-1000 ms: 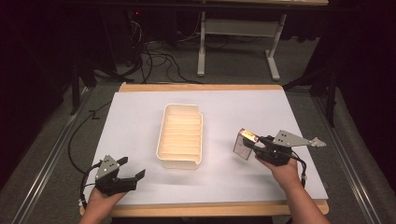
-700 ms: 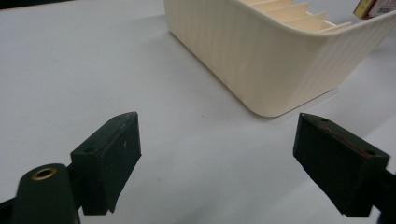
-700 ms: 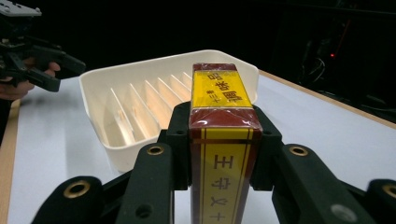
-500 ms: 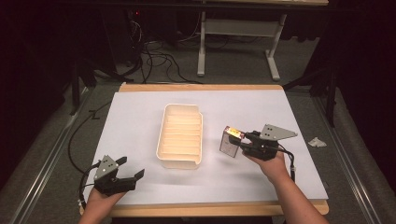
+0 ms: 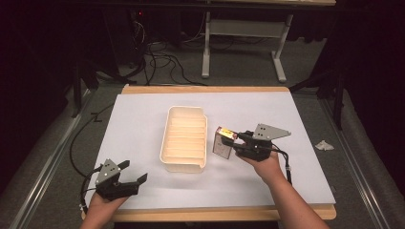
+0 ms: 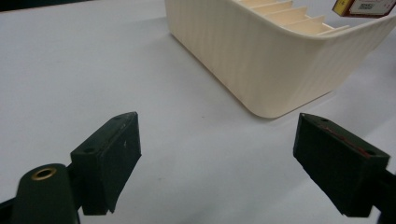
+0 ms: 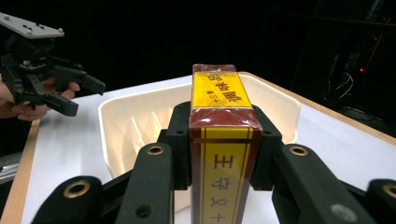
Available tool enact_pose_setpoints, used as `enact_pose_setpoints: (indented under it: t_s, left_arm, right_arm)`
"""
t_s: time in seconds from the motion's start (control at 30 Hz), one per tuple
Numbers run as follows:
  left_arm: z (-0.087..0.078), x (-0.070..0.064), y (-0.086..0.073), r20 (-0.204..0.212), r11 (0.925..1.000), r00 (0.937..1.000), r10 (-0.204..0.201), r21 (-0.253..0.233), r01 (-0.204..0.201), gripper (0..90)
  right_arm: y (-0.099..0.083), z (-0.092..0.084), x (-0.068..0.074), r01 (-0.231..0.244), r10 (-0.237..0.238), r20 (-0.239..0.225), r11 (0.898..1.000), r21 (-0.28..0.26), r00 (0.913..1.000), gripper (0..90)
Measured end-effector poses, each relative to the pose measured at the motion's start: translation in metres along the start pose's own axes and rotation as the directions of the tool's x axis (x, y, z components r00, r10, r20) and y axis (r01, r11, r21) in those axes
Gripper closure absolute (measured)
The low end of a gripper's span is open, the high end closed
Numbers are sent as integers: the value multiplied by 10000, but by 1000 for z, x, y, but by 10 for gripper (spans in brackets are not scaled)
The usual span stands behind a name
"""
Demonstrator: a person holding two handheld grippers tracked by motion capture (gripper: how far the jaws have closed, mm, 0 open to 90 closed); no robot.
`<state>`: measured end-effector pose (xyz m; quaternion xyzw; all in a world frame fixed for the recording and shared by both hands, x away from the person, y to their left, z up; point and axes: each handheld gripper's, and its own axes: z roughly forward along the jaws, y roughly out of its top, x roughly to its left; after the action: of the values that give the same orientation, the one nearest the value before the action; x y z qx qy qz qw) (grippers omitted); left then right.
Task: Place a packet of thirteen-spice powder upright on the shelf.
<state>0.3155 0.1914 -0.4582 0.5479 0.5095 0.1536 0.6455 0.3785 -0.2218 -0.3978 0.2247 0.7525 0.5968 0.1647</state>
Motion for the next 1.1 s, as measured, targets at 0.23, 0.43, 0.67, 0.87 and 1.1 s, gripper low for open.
enact_pose_setpoints:
  t_s: [0.23, 0.43, 0.67, 0.87, 1.1]
  left_arm:
    - [0, 0, 0, 28, 10000, 10000, -6, 37, 5, 158]
    - [0, -1, 0, 40, 10000, 10000, -16, 42, 15, 158]
    - [0, -1, 0, 61, 10000, 10000, 4, 39, -4, 158]
    - [0, -1, 0, 85, 10000, 10000, 24, 73, -25, 158]
    - [-1, -1, 0, 100, 10000, 9999, 43, 86, -44, 157]
  right_arm:
    - [9, 6, 3, 198, -200, -164, 9997, -126, 9997, 688]
    - [12, 11, 5, 184, -189, -284, 9997, -176, 9994, 688]
    - [19, 20, 11, 283, -293, -513, 9994, -214, 9983, 688]
    - [25, 28, 16, 418, -439, -767, 9987, -286, 9961, 688]
    - [28, 38, 23, 424, -454, -1003, 9986, -317, 9939, 688]
